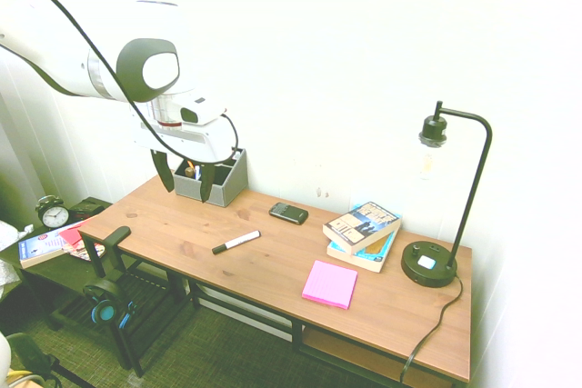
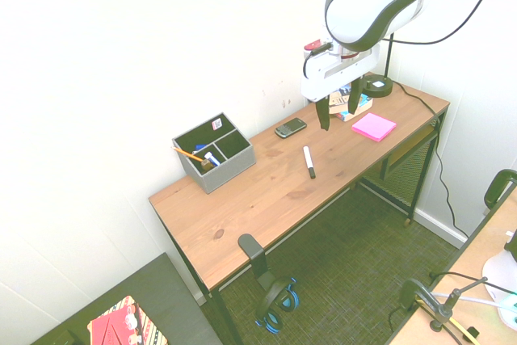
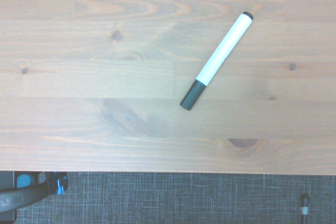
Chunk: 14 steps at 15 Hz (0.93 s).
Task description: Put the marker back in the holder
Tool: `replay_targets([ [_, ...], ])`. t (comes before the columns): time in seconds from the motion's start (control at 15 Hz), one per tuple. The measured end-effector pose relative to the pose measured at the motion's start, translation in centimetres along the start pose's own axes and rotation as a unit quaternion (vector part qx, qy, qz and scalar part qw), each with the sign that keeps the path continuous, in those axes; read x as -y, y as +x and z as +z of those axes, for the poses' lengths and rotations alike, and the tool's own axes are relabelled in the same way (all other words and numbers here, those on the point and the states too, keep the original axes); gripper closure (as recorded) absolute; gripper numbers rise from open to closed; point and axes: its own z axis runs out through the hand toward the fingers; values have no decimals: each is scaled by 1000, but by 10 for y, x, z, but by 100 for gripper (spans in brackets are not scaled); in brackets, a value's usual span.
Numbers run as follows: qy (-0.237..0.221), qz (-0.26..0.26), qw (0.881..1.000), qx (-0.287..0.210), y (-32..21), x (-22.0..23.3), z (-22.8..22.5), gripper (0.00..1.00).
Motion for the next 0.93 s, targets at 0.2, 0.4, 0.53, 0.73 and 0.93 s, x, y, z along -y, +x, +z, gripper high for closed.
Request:
replay_targets([
  [0.2, 9, 22, 1000, 14, 0, 2, 6, 0],
  [0.4, 15, 89, 996, 8, 8, 19, 62, 0],
  [0.53, 8, 145, 989, 0, 17, 25, 117, 0],
  [0.73, 4, 220, 975, -6, 43, 32, 166, 0],
  [0.93, 26, 252, 967, -5, 61, 50, 189, 100],
])
